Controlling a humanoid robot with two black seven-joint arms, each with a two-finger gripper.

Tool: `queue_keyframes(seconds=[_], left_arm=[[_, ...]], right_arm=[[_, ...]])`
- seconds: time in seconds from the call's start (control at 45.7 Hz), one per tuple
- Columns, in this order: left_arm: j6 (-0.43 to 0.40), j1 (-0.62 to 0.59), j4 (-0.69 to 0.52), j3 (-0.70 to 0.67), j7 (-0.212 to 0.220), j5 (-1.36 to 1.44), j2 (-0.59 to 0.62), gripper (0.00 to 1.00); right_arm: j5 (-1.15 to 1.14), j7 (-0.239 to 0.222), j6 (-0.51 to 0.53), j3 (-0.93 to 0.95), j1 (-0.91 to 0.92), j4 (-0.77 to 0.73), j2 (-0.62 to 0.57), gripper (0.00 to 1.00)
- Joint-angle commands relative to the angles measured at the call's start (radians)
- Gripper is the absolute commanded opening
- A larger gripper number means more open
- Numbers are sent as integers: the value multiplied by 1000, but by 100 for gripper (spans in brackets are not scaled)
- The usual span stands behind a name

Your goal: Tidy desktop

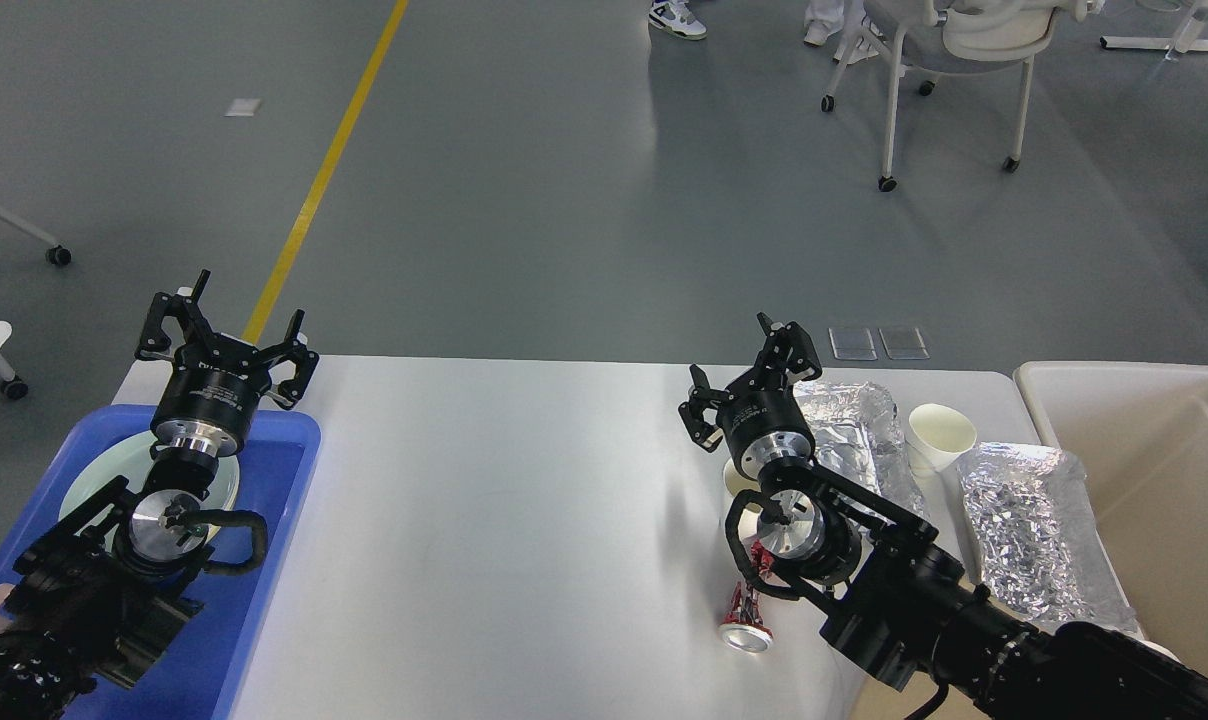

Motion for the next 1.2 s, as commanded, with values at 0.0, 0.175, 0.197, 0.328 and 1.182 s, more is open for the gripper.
queue_keyframes(seconds=[0.0, 0.175, 0.197, 0.328, 1.182], left_arm=[[-15, -1, 25, -3, -10, -3, -11, 98], [-16, -6, 45, 7, -6, 0, -13, 98], [-16, -6, 45, -1, -12, -1, -13, 98], [-16, -6, 45, -3, -14, -1, -13, 98], [-18, -4, 45, -3, -12, -1, -13, 98]], right_arm=[[0, 0, 0, 0, 0, 0, 0, 100], [0, 0, 0, 0, 0, 0, 0, 100], [0, 0, 0, 0, 0, 0, 0, 100], [0, 0, 0, 0, 0, 0, 0, 100], [3, -8, -9, 2, 5, -6, 6, 100]])
